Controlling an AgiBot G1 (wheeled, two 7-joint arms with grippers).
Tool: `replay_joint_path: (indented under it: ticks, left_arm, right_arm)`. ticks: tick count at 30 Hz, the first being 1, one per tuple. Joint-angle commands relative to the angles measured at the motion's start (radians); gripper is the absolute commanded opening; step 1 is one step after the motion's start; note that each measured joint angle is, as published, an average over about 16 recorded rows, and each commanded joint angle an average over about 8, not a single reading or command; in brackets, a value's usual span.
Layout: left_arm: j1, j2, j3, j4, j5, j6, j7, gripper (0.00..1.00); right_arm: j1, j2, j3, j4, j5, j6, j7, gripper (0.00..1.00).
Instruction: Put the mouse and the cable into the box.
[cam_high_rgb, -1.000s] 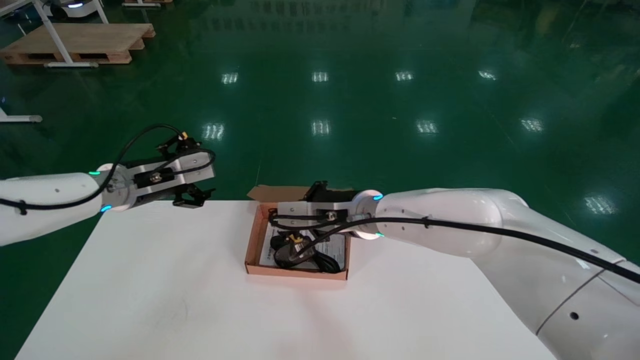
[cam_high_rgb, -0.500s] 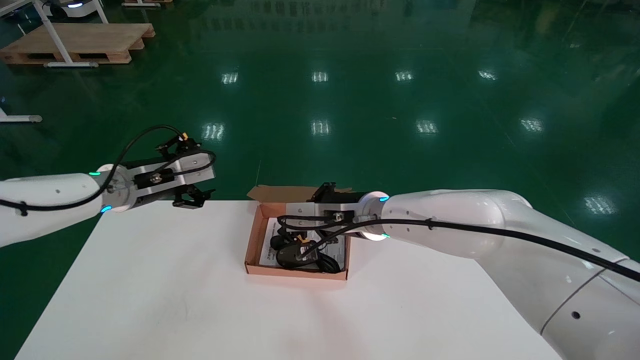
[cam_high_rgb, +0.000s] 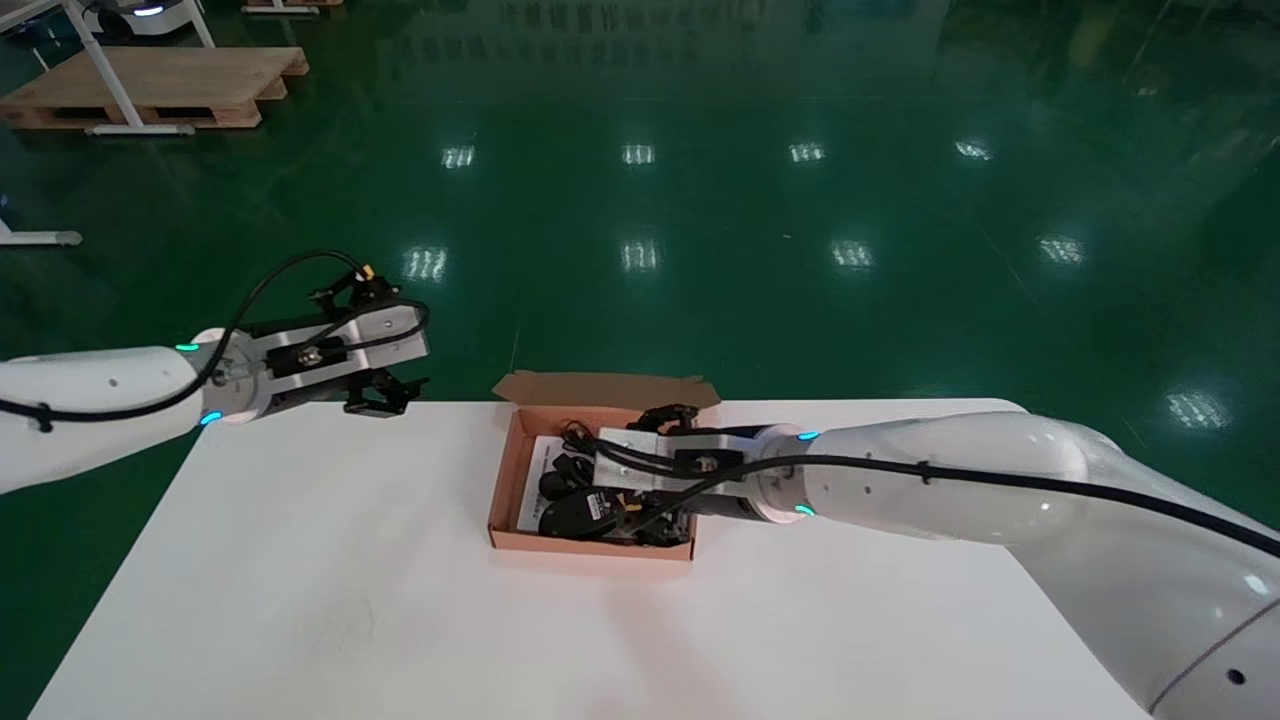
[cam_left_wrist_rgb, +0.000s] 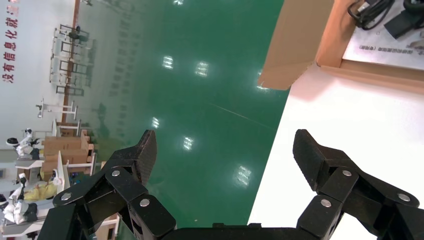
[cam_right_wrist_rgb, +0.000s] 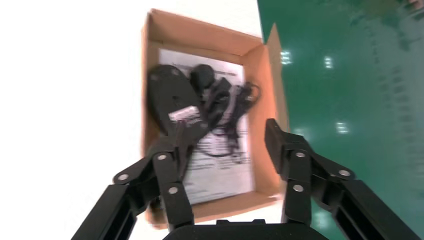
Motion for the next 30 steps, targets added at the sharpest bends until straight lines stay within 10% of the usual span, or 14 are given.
replay_joint_path:
  ticks: [1,30]
  left_arm:
    - [0.005,-0.004,-0.005,-0.005,-0.01,0.008,-0.002,1.0]
    - [0.248,-0.204,-0.276,-0.266,-0.543,0.459,-0.093,1.0]
  right_arm:
    - [-0.02,0.026,0.03,0.02,0.034,-0.03,0.006,1.0]
    - [-0.314,0.394,0.457,0.311,0.528,-0.458,0.097,1.0]
